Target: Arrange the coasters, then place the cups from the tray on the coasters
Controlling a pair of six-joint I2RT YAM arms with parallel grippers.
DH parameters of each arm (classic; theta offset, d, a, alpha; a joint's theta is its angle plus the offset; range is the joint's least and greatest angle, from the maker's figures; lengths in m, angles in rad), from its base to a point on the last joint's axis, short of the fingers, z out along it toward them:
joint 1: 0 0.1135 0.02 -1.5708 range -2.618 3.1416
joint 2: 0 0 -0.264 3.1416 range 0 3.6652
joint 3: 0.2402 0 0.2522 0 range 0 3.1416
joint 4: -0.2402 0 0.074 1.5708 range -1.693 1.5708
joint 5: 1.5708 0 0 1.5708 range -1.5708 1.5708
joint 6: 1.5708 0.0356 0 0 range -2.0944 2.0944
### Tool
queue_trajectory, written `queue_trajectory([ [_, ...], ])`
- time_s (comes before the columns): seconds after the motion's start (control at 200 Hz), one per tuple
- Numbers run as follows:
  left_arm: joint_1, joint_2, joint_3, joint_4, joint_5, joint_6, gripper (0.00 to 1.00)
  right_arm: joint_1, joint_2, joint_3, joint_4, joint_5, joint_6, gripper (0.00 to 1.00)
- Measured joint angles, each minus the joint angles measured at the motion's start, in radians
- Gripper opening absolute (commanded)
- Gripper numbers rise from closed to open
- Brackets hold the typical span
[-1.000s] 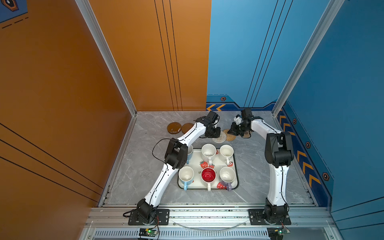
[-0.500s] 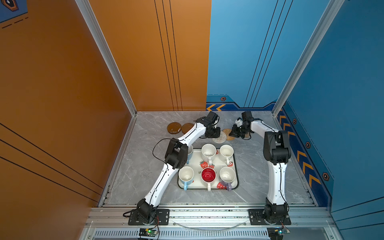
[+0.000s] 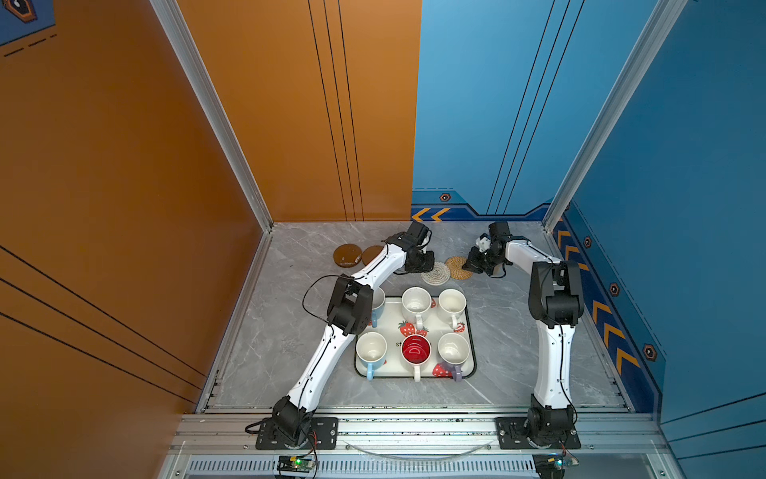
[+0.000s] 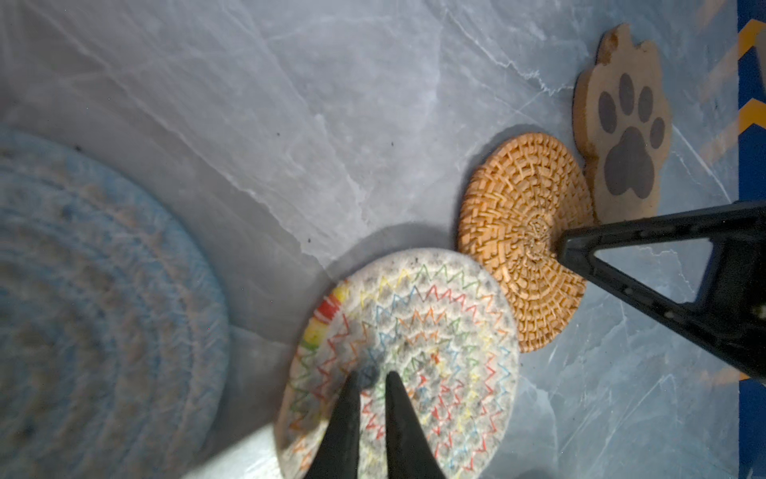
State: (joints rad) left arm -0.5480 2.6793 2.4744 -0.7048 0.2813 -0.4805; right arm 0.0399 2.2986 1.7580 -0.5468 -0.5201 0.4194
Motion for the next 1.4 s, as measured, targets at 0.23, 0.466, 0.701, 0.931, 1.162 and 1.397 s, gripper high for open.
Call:
queue_trajectory([
  [0.23, 0.007, 0.018, 0.019, 0.03, -0.01, -0.027, 0.13, -0.005, 0.0, 0.0, 0.0, 0.0, 0.0, 0.0],
  [0.466, 0.023, 0.036, 0.034, 0.079, -0.024, -0.06, 0.13, -0.025, 0.0, 0.0, 0.0, 0.0, -0.001, 0.0],
  [0.701, 0.025, 0.053, 0.051, 0.112, -0.039, -0.098, 0.13, -0.033, 0.0, 0.0, -0.001, 0.0, -0.001, 0.0],
  [0.931, 0.025, 0.066, 0.062, 0.142, -0.044, -0.129, 0.13, -0.034, 0.0, 0.0, -0.001, 0.0, -0.001, 0.0],
  [1.162, 0.026, 0.074, 0.062, 0.175, -0.059, -0.158, 0.13, -0.042, 0.0, -0.001, -0.001, -0.001, -0.002, 0.0],
  [1.397, 0.026, 0.079, 0.062, 0.202, -0.076, -0.184, 0.14, -0.053, 0.0, -0.003, -0.001, -0.008, -0.003, 0.0],
])
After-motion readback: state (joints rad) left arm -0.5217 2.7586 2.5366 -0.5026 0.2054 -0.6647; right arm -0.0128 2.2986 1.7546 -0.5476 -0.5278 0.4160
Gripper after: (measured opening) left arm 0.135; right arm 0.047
